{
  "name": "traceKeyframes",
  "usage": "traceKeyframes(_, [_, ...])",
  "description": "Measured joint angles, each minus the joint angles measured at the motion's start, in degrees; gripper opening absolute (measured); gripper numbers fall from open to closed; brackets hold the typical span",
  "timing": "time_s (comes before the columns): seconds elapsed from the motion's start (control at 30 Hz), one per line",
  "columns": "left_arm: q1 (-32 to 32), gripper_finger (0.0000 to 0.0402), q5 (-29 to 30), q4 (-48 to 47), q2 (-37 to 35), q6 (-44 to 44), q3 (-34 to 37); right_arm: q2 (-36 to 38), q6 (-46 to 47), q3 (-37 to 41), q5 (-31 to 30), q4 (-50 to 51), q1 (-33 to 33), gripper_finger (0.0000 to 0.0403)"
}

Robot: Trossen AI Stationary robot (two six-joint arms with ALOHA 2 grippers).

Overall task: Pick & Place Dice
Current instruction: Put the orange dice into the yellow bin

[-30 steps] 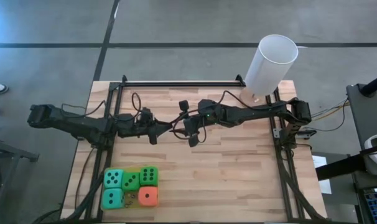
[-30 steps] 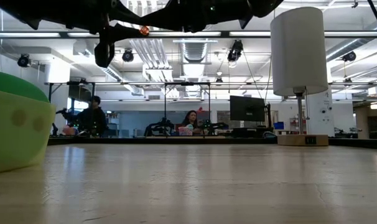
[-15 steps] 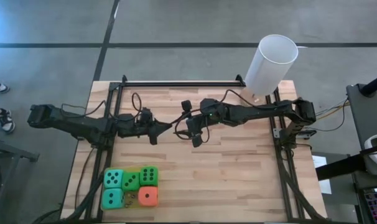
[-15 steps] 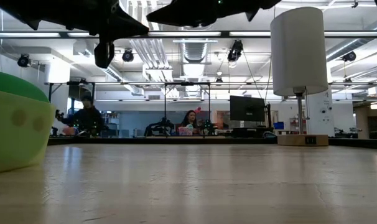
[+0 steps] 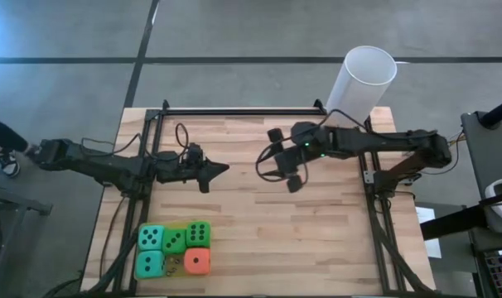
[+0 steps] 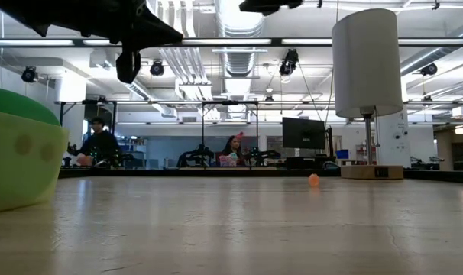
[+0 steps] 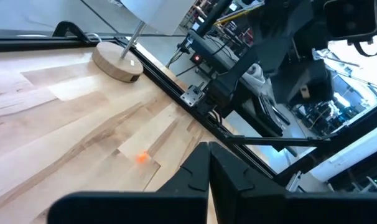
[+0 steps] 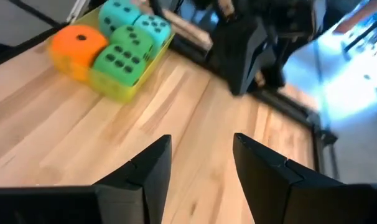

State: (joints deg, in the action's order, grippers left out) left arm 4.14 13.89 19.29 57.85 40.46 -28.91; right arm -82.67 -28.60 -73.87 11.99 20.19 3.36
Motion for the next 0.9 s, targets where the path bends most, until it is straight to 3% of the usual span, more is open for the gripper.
traceKeyframes(0.37, [0.00, 0.0007, -0.02, 0.15, 0.00, -0.18, -0.01, 4.10, 5.13, 0.53, -0.13, 20.41, 0.02, 0.0147])
traceKeyframes(0.9, [0.00, 0.0006, -0.04, -0.02, 0.00, -0.17, -0.02, 3.85, 12.07, 14.24, 0.03, 23.16, -0.11, 0.0110])
